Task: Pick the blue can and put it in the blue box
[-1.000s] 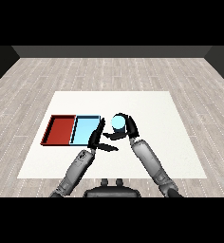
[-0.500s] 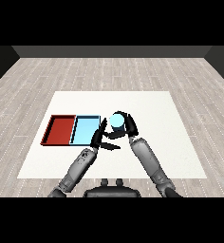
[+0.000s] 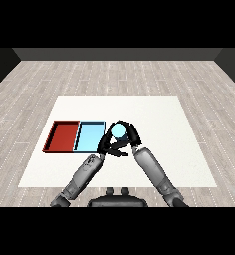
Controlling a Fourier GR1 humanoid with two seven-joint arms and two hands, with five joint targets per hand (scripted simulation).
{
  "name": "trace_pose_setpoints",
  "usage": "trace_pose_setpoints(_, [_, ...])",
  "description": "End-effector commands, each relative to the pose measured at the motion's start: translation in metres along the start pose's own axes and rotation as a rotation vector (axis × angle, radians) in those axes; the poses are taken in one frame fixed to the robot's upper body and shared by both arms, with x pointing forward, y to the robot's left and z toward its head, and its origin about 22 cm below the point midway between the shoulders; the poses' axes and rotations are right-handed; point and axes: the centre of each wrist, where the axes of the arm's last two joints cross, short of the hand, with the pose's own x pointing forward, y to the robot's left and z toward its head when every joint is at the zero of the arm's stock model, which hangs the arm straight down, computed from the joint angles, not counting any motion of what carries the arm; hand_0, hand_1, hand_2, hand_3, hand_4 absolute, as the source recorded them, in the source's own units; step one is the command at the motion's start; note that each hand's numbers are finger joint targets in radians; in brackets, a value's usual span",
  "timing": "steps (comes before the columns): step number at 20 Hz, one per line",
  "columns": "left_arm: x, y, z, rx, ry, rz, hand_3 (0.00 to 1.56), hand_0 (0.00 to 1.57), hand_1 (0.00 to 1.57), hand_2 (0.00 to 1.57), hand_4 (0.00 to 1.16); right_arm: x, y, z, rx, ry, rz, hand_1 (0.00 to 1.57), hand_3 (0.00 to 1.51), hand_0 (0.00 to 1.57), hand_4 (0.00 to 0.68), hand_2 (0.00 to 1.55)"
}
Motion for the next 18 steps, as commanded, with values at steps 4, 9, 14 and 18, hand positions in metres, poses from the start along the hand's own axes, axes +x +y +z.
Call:
trace_pose_setpoints(4, [0.000,0.002,-0.014,-0.042,-0.038,0.051,0.00,0.00,0.00,0.00,0.00,0.028,0.029,0.013,0.041,-0.006,-0.015,1.34,1.38,1.34,0.559,1.45])
trace_pose_setpoints(9, [-0.014,-0.005,-0.005,0.036,-0.005,-0.042,0.00,0.00,0.00,0.00,0.00,-0.003,0.028,0.017,0.015,-0.018,-0.028,1.53,1.39,1.53,0.570,1.46])
trace_pose_setpoints(14, [-0.006,-0.023,-0.006,0.067,0.007,0.016,1.55,1.57,1.57,1.57,1.14,0.003,0.019,-0.001,0.037,-0.010,-0.057,1.53,1.38,1.53,0.569,1.47])
trace_pose_setpoints(18, [-0.012,-0.014,0.004,0.082,-0.030,-0.002,1.49,1.57,1.57,1.57,1.14,0.011,0.018,0.006,0.026,0.005,-0.056,1.50,1.38,1.50,0.559,1.46])
